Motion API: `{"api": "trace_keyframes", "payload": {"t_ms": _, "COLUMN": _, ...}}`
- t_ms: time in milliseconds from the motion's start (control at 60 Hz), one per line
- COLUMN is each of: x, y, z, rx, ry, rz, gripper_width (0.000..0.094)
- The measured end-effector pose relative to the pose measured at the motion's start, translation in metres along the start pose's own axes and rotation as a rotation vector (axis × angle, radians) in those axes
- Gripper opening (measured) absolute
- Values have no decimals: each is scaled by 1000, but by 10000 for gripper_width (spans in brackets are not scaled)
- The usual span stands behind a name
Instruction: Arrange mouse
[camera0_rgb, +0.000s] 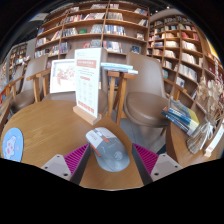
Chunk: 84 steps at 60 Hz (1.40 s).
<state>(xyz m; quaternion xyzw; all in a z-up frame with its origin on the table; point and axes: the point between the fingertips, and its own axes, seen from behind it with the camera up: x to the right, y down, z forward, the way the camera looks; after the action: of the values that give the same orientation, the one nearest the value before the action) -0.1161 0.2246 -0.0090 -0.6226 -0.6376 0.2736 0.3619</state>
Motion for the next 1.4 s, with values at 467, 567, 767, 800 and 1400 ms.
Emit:
{"api": "trace_keyframes", "payload": {"t_ms": 467, "x": 12, "y": -27, "z": 44, "rx": -14, "ry": -9, "rz": 59, "gripper_width": 852}}
{"api": "trace_keyframes", "payload": {"t_ms": 567, "x": 12, "y": -28, "z": 47, "rx": -18, "ry": -12, "rz": 78, "gripper_width": 837}}
{"api": "trace_keyframes", "payload": {"t_ms": 767, "x": 14, "y": -23, "z": 44, "rx": -43, "ry": 8, "rz": 94, "gripper_width": 457}}
{"api": "trace_keyframes", "payload": {"t_ms": 800, "x": 13, "y": -20, "z": 40, "rx": -56, "ry": 7, "rz": 101, "gripper_width": 455}}
{"api": "trace_keyframes", "payload": {"t_ms": 1400, "x": -273, "y": -51, "z": -133, "rx": 31, "ry": -275, "rz": 83, "gripper_width": 453}}
